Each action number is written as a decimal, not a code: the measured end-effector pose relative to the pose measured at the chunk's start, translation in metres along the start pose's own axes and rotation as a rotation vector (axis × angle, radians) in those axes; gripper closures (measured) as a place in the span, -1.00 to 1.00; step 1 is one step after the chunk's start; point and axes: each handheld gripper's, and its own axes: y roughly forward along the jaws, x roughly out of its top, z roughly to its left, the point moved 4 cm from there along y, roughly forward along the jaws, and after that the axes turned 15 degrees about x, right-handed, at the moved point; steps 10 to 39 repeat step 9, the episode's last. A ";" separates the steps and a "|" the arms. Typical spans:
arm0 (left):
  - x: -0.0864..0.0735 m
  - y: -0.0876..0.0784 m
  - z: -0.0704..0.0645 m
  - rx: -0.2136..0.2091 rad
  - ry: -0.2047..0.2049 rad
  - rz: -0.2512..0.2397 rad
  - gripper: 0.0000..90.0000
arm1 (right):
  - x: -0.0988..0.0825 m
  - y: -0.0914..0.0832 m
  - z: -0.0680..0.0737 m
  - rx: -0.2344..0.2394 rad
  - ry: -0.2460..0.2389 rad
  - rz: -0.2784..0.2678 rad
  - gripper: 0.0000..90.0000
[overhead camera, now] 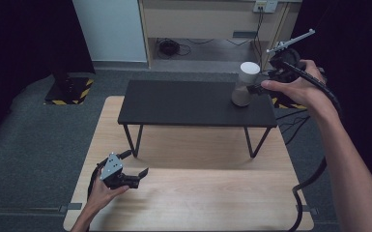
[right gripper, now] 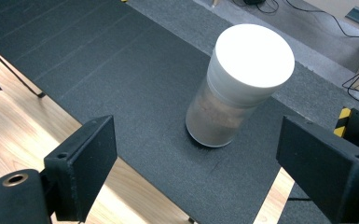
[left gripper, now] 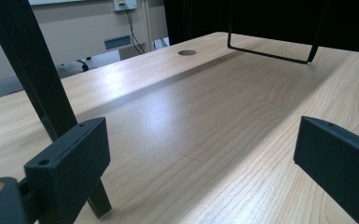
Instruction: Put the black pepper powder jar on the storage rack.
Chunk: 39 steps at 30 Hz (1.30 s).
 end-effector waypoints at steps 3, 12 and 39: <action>0.000 0.000 0.000 -0.001 0.001 0.001 -0.93 | -0.001 0.001 -0.001 -0.004 0.003 0.001 -0.73; 0.000 0.001 0.000 -0.001 0.002 0.003 -0.93 | -0.002 0.000 -0.003 -0.006 0.005 -0.004 -0.74; 0.000 0.001 0.000 -0.001 0.002 0.003 -0.93 | -0.002 0.000 -0.003 -0.006 0.005 -0.004 -0.74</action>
